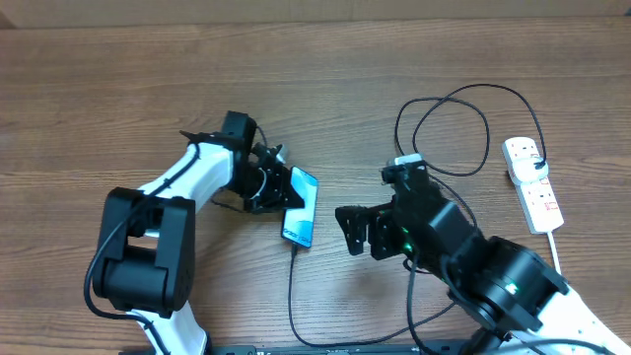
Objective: Plug charger to phone and switch on socket
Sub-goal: 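Lower the phone flat onto the table with the left gripper, then open the left gripper, release the phone, and retract the left arm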
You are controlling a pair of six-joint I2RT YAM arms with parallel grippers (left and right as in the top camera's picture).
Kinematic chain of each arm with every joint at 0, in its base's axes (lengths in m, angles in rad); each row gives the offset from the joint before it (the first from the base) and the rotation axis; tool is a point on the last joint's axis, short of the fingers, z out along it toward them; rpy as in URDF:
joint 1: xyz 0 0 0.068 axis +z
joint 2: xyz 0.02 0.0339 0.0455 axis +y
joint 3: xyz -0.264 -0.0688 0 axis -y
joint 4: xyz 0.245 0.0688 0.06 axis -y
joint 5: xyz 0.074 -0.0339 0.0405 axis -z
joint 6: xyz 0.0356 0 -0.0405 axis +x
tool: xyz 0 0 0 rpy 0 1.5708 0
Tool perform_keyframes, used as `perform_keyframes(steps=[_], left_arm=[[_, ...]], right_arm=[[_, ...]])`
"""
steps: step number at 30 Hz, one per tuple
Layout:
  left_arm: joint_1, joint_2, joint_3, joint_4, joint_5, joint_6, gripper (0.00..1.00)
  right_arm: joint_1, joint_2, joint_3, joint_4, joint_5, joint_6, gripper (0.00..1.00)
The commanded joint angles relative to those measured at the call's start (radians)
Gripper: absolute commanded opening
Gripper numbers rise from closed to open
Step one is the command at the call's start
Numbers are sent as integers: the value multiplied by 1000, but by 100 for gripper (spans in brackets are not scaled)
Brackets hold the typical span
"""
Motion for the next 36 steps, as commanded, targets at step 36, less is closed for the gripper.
perform_keyframes(steps=[36], left_arm=[[49,-6,-233,213,-351,-12,27]], right_arm=[[-6,120,19,167,11,2,100]])
